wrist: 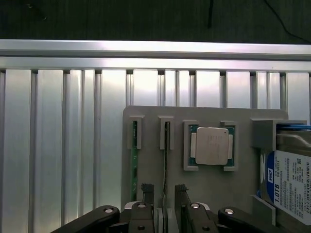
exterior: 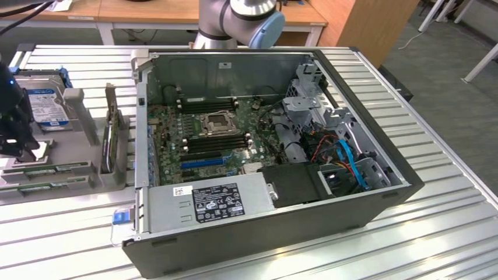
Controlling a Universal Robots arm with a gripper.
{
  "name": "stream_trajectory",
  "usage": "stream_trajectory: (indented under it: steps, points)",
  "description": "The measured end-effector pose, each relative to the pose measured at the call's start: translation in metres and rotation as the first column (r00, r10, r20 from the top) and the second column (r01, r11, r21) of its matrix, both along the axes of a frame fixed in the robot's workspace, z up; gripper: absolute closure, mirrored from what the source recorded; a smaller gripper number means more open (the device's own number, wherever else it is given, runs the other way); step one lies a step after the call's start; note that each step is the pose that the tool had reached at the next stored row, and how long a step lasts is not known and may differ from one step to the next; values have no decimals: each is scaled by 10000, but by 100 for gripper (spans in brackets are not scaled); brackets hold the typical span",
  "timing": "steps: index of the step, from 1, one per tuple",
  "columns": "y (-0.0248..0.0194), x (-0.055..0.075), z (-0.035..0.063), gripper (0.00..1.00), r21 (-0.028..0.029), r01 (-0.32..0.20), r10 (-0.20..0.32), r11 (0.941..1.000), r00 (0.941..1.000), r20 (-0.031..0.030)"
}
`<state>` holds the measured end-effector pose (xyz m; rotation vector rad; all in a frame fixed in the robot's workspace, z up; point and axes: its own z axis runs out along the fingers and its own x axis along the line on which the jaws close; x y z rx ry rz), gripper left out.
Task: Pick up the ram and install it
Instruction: 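Pick up the ram and move it above insertion slot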
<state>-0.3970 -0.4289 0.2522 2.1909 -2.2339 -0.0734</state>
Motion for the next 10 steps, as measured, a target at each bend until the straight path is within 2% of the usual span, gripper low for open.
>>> stream_trajectory:
  steps: [10]
  points:
    - [-166, 0, 0, 69, 0, 1, -1, 10000, 10000, 0]
